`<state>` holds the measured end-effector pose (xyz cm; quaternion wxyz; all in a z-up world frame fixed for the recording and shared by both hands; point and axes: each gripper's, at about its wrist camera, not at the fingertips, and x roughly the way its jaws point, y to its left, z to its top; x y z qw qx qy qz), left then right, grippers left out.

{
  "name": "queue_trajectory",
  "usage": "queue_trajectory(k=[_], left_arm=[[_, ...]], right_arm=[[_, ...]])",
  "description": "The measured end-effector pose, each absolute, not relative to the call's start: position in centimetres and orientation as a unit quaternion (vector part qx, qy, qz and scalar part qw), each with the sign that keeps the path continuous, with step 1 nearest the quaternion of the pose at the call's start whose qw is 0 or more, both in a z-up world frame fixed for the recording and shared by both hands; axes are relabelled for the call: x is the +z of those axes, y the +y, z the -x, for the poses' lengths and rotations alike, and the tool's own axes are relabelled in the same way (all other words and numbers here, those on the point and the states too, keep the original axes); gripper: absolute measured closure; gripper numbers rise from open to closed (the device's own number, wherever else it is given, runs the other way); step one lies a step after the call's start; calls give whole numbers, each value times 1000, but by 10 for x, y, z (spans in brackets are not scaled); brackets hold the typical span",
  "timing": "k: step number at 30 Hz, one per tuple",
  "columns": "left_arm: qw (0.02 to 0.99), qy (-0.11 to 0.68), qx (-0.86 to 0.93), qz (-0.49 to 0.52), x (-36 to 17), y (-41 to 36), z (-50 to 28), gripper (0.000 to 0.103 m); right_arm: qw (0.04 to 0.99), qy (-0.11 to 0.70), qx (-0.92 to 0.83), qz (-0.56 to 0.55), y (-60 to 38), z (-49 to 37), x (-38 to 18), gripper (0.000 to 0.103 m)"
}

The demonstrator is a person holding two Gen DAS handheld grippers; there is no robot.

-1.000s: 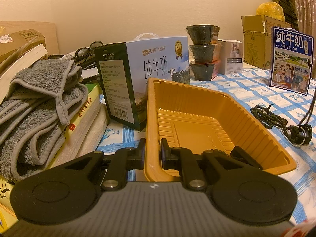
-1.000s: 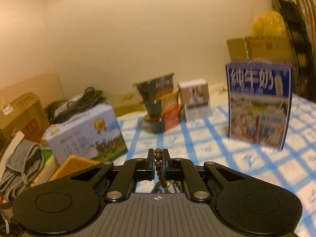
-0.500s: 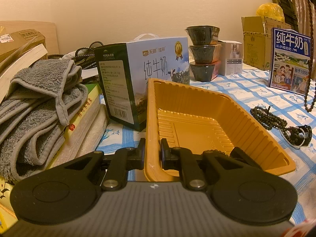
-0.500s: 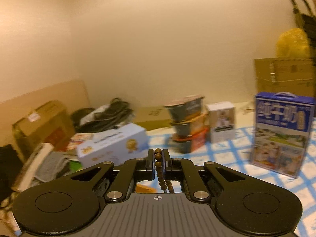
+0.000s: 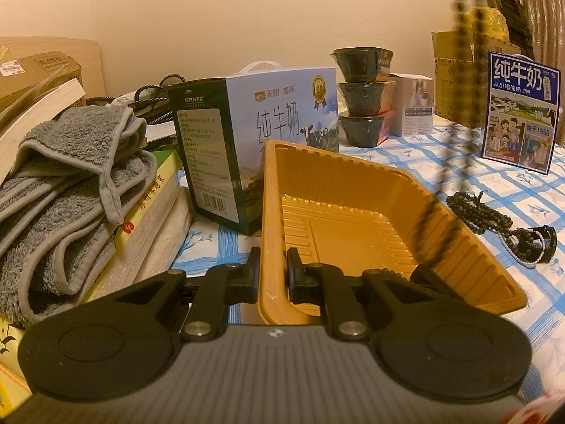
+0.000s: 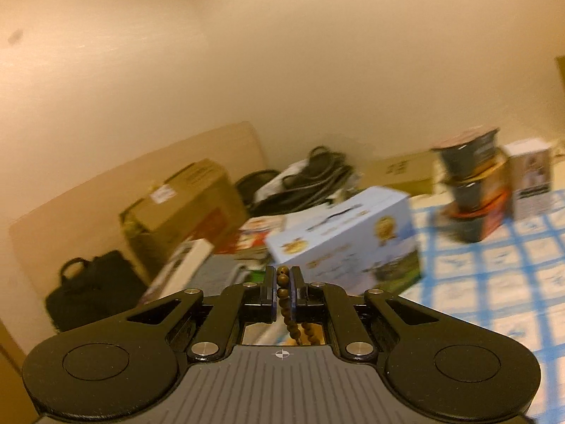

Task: Organize jewelry
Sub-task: 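Lift the brown bead strand high and lower it into the orange tray, then move the open right tool back to the jewelry pile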

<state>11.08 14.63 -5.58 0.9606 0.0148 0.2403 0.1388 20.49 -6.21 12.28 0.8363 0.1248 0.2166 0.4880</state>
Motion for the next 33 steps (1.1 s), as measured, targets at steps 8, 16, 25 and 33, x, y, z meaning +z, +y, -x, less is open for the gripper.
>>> queue_trajectory(k=[8, 16, 25, 33], left_arm=[[961, 239, 137, -13, -56, 145, -109, 91], [961, 239, 137, -13, -56, 146, -109, 91], [960, 243, 140, -9, -59, 148, -108, 90], [960, 243, 139, -9, -58, 147, -107, 90]], right_arm=[[812, 276, 499, -125, -16, -210, 79, 96], [805, 346, 469, -109, -5, -228, 26, 96], [820, 332, 450, -120, -21, -232, 24, 46], [849, 351, 382, -102, -74, -224, 2, 46]])
